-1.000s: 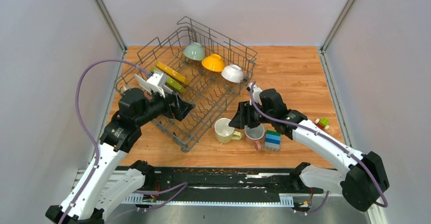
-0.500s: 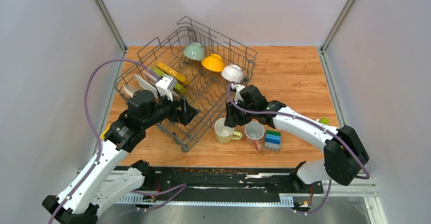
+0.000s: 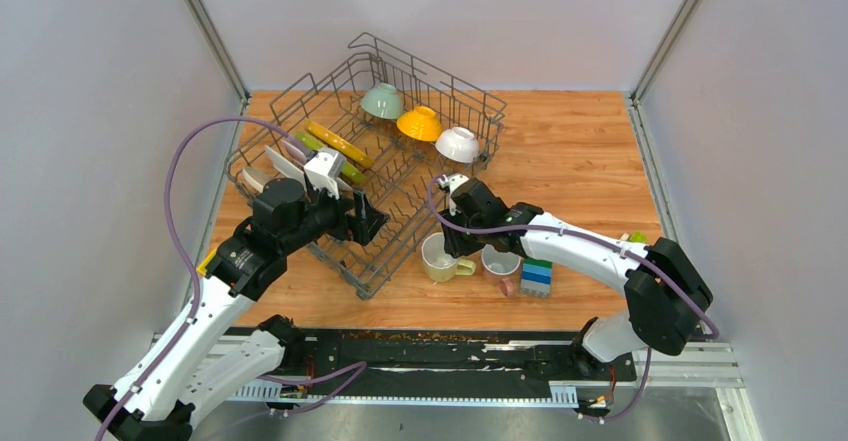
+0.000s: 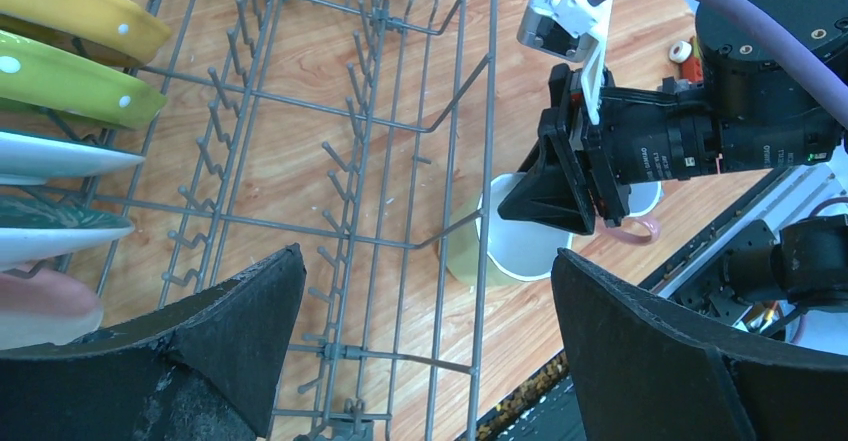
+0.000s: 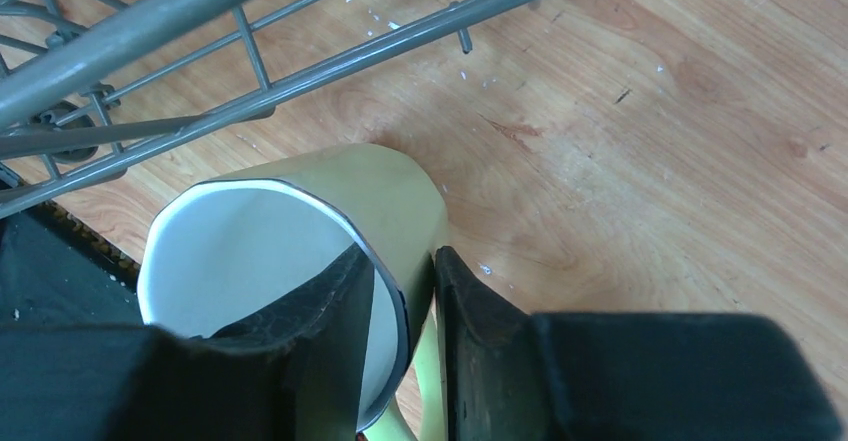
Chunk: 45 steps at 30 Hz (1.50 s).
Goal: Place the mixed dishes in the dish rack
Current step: Pick up the cup at the center of the board.
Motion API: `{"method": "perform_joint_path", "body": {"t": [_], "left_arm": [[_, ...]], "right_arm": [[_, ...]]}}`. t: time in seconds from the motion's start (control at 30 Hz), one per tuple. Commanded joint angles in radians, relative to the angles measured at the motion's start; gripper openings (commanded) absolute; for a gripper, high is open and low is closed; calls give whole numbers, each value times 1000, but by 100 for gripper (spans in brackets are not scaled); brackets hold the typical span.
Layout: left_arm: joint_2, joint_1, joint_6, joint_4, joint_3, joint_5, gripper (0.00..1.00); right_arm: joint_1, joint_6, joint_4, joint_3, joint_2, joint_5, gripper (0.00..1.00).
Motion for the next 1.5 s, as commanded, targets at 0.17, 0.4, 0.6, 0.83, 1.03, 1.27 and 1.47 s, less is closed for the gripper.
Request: {"method": "perform_joint_path", "body": {"t": [0.17,0.4,0.6,0.83,1.03,1.27,1.47], "left_arm": [[-7,-5,26,22,-1,-12,100],[-8,-5,24,34,-8,5,100],[-14,-5,29,49,-3,19,100],[-45,-4,19,96,-15,22,100],[-65,-5,6,157,-31,71,100],[-78,-4,-23,231,-54,143,100],[-75,-5,-42,271,-63,215,100]], "right_arm": [[18,34,-2,1,-38,25,8],[20,89,21,-64,-142,-56,0],[19,133,38,-111,-306,-124,0],[19,148,90,-156,-506,-189,0],[18,146,164,-161,-621,-228,0],[9,193,347,-174,-710,-120,0],[-14,212,367,-126,-657,-102,0]]}}
